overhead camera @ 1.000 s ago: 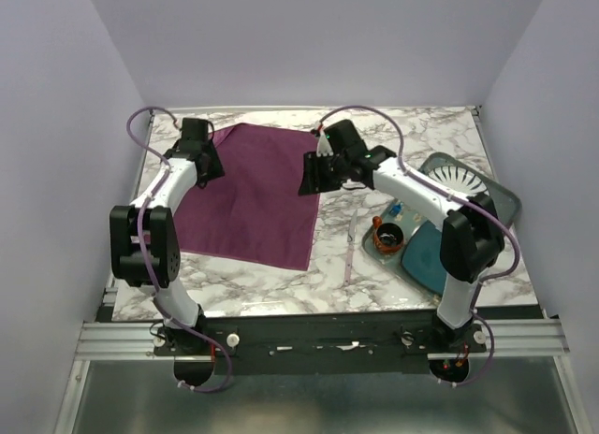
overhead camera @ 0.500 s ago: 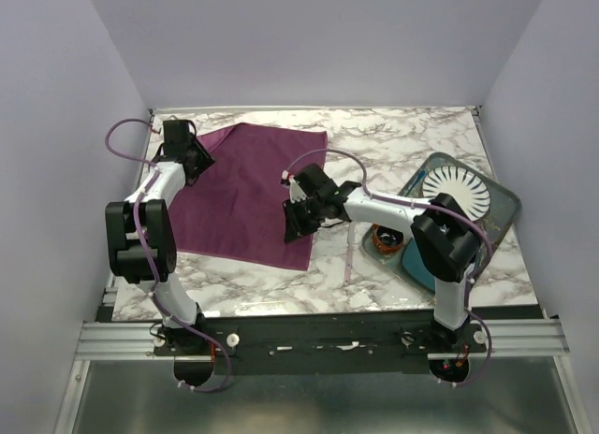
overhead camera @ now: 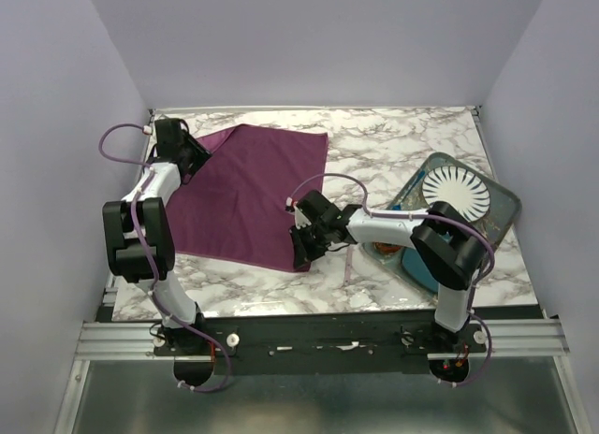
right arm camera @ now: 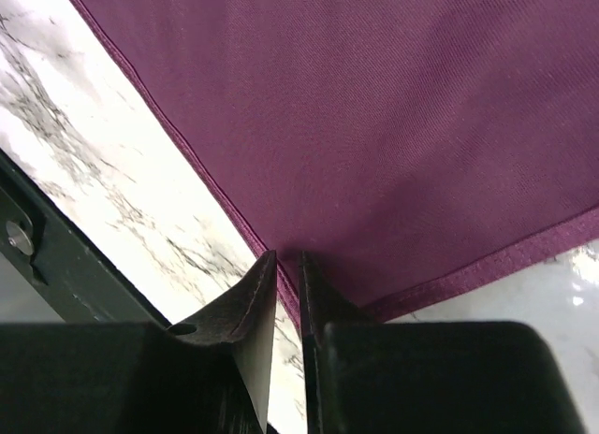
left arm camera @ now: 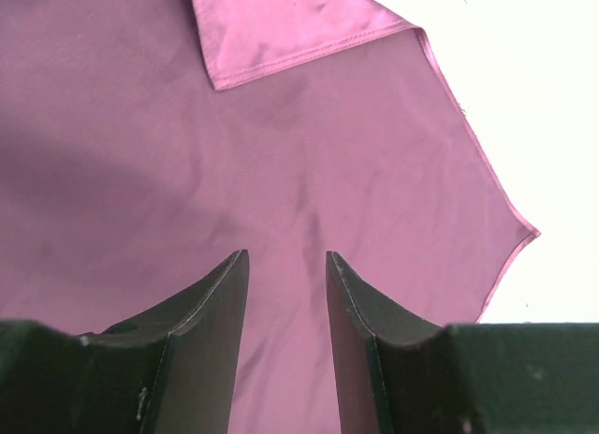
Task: Fold the napkin, place the utensils inside, and roll it up
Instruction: Flatten the napkin out
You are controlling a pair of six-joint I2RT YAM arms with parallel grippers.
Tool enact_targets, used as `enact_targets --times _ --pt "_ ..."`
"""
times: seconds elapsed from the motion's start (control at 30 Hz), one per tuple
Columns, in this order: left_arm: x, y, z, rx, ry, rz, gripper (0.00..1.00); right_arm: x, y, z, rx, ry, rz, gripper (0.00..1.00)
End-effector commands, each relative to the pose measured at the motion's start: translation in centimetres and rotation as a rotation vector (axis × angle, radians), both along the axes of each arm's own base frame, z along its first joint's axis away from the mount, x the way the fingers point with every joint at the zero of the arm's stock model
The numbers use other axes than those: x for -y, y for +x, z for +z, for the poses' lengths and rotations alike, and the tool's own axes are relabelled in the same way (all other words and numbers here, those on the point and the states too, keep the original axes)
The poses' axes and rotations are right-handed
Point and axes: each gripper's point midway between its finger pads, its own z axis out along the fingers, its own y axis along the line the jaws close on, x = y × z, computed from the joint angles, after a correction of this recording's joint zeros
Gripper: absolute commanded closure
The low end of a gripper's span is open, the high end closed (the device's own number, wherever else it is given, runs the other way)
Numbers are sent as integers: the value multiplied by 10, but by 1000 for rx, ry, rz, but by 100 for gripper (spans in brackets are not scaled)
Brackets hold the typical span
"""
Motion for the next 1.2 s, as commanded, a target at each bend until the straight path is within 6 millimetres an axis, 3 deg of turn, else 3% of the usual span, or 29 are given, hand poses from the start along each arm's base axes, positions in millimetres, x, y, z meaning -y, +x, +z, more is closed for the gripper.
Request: enact_targets --times 0.0,0.07,0.2,0.27,0.37,0.53,0.7,1.0,1.17 --pt "0 5 -6 10 -55 12 52 36 -18 -23 4 -102 -45 77" --pt "0 3 -8 6 -58 11 52 58 -33 -29 -12 -136 -54 77" --pt "3 -3 -10 7 -72 9 53 80 -51 -23 -13 -131 -67 77" --pt "2 -7 -17 -5 -71 25 53 79 -50 -13 -5 -115 -75 76" --pt "-4 -11 -29 -35 -36 53 58 59 -34 10 38 -54 -82 74" --pt "-6 -7 -52 -53 -38 71 52 42 -22 11 32 -45 -86 73" --pt "-12 9 -66 -54 -30 76 49 59 -29 -8 19 -101 -102 73" --pt "-24 31 -83 -52 -51 118 46 70 -33 -7 15 -98 -117 73" --pt "-23 42 -87 -45 -76 111 51 72 -37 -12 -7 -104 -119 73"
